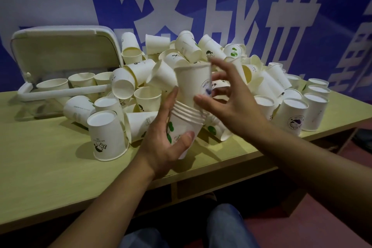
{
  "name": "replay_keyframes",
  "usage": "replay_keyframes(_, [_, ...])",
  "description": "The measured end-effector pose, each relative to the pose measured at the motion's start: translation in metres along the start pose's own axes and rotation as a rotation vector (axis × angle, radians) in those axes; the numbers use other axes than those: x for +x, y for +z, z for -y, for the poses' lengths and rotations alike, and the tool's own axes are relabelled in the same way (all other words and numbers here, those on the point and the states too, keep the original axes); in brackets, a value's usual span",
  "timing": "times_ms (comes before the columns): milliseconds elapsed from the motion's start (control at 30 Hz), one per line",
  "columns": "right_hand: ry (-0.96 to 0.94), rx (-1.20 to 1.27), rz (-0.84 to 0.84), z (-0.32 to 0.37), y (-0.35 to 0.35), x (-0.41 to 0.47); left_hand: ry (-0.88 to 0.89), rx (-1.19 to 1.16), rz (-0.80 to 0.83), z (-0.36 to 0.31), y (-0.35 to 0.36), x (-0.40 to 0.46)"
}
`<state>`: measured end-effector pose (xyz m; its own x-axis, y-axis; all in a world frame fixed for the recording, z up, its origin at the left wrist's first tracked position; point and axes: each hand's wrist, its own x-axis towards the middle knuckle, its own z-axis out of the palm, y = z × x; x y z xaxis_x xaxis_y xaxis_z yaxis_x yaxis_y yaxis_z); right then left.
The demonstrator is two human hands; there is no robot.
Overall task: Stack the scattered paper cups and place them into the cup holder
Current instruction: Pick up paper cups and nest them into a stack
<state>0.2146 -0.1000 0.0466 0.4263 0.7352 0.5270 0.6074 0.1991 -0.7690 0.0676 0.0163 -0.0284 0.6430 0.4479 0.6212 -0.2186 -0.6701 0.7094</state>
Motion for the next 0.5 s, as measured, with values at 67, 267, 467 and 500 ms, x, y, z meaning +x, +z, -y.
replay_keyframes(67, [-0.020,-0.009,0.033,-0.006,0.010,-0.006,-0.002,-0.037,-0.036,0.001,0.000,0.001])
replay_keyframes(267, [-0.076,-0.235,0.081,-0.022,0.004,-0.015,-0.015,-0.051,-0.140,0.002,-0.003,0.003])
replay_keyframes(467, [-0.073,-0.753,0.077,-0.042,-0.013,-0.013,-0.019,-0.065,-0.177,0.002,-0.003,0.004])
replay_keyframes(500, [-0.052,-0.797,0.098,-0.044,-0.013,-0.013,-0.020,-0.062,-0.178,0.002,-0.002,0.004])
